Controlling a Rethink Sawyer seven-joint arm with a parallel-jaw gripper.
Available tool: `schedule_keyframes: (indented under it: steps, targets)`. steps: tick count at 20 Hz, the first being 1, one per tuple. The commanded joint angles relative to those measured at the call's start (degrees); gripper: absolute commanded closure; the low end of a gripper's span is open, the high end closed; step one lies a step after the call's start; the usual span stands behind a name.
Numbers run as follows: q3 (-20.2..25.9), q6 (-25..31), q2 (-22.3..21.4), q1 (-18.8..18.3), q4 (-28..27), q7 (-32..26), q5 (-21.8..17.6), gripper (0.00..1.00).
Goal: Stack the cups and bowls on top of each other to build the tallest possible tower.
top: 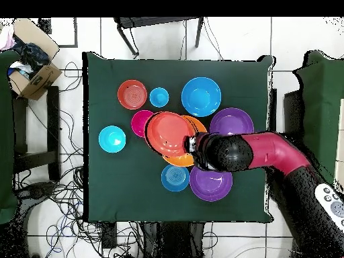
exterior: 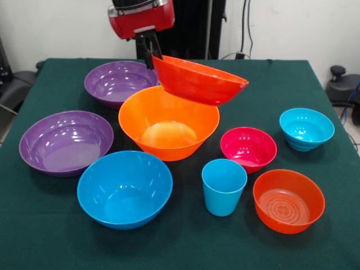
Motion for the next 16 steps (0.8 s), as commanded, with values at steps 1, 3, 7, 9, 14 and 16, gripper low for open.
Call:
schedule_keyframes:
  steps: [1,3,7,9,14,16]
  targets:
    - [3.21,9.43,3.72,-1.37,-4.91,-21.72,-3.28,1.00]
    - [3.41,10.56,4.40,-1.53,-6.24,-22.39,-3.03,1.00]
    - [2.31,9.81,6.14,-1.24,-7.55,-22.13,-4.65,1.00]
    - [1.78,8.24,7.39,-1.32,-7.68,-22.25,-6.15,1.00]
    - [-0.11,5.06,11.00,-1.24,-9.08,-23.18,-11.46,1.00]
    - [0.31,4.68,12.35,-2.20,-9.41,-25.16,-12.99,1.00]
